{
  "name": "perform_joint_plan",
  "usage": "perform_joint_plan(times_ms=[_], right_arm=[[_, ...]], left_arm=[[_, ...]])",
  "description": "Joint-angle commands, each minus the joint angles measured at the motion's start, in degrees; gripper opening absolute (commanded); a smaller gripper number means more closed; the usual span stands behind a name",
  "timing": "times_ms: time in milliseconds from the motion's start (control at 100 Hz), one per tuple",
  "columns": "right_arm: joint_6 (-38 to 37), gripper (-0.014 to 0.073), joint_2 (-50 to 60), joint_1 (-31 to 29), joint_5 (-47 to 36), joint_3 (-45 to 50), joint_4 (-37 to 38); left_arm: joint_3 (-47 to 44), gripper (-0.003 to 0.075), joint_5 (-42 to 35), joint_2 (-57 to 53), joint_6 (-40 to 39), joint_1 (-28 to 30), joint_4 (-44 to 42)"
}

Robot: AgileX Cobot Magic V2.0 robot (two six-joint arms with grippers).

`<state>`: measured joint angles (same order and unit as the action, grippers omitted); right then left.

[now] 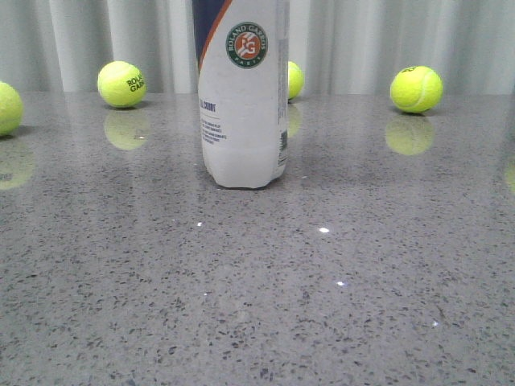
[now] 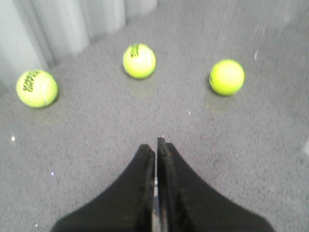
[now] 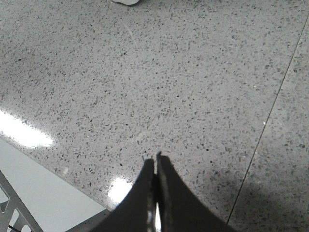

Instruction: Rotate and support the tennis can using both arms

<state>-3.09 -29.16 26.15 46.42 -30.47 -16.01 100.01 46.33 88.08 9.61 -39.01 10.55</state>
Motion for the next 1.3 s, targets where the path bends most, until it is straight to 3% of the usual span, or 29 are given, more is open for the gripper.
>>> perform_joint_plan(times_ms=[0,190,520,750,1290], right_arm=[[0.15,-0.0058,-0.02,-0.41,-2.92,-1.53,-1.10],[0.15,-0.0058,-0.02,-0.41,-2.92,-1.53,-1.10],[0.15,-0.0058,-0.02,-0.41,-2.92,-1.53,-1.10],[0.15,-0.0058,-0.02,-0.41,-2.92,-1.53,-1.10],[0.15,-0.0058,-0.02,-0.41,-2.92,-1.53,-1.10]], left_arm=[[-5.22,-0.0021,-11.62,-5.91,-1.21,-0.44,1.21],[-23.93,-0.0021,-26.48,-16.20,-1.21,-0.44,1.12],[-51.45,-0.0021,-40.14,-33.81,-1.21,-0.44,1.23],[-63.28,-0.0021,-41.43,-43.20,-1.21,0.03,1.35],[-87.35,-0.0021,-44.56,-68.99,-1.21,13.77,1.09]])
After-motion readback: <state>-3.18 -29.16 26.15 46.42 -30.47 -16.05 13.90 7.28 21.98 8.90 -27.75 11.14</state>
